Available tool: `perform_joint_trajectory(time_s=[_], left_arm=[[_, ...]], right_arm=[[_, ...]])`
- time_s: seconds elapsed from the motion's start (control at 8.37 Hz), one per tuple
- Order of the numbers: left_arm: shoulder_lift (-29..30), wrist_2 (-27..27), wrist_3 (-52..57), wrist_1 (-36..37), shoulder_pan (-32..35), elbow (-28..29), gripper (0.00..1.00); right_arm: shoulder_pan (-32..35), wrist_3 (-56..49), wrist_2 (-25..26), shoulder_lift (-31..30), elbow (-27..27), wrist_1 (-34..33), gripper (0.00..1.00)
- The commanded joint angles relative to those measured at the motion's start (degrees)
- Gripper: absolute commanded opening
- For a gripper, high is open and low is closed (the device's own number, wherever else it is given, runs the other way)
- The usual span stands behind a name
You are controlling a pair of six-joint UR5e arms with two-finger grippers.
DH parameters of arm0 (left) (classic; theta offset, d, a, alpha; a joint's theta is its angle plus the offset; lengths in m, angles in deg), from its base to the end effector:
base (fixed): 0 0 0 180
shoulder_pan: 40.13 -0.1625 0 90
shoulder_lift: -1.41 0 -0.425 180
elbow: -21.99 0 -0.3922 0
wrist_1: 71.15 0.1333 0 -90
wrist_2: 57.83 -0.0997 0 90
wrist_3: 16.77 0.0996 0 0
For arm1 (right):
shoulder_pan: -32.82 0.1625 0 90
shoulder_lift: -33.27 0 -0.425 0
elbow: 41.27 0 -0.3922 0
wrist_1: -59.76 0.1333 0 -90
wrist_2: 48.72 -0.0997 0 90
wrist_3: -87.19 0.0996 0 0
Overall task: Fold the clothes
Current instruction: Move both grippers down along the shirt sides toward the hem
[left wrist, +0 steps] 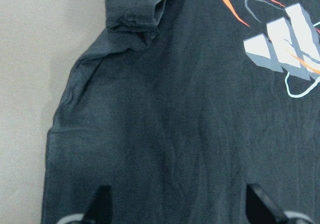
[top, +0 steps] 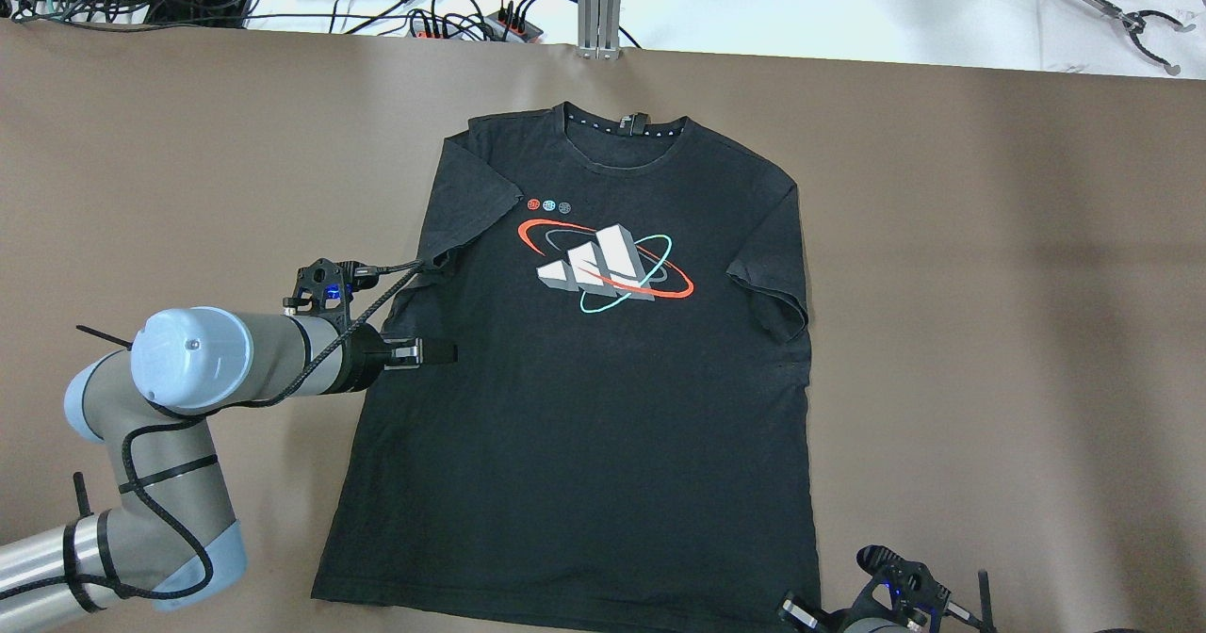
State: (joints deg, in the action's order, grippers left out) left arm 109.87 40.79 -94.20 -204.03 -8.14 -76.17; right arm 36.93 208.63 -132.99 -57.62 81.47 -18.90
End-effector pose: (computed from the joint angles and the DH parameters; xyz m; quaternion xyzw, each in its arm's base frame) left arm 0.4567 -0.4248 0.3310 0.1584 0.5494 -0.0960 0.8148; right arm -0.4556 -0.1764 0.3845 -0.0417 -0.3682 0.3010 0.8787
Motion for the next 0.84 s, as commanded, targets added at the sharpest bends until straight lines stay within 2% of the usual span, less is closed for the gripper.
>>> perform_joint_trajectory(time_s=[0.0,0.12,0.24,0.36,0.6,0.72], left_arm=[[-0.09,0.00,-0.09,0.08,0.00,-0.01,0.94],[-0.09,0.00,-0.26,0.08,0.00,-0.01,0.94],[-0.09,0.00,-0.27,-0.01,0.00,-0.10,0.94],[-0.09,0.00,-0.35,-0.01,0.00,-0.10,0.94],[-0.44,0.17,-3.23,-0.01,-0.09,-0.89,0.94],[-5.49,0.17,-7.08,-0.01,-2.18,-4.98,0.94]], right_arm=[[-2.16,1.15,1.56,-0.25,-0.05,-0.09,0.55],[-2.35,2.38,2.09,-0.25,-0.05,-0.09,0.47],[-2.35,2.48,2.18,-0.34,-0.05,-0.09,0.15],[-2.35,2.48,2.27,-0.43,-0.05,0.00,0.00],[-2.26,3.09,2.18,-0.60,1.00,0.00,0.00],[-2.26,3.09,2.01,-1.21,1.71,0.00,0.00]])
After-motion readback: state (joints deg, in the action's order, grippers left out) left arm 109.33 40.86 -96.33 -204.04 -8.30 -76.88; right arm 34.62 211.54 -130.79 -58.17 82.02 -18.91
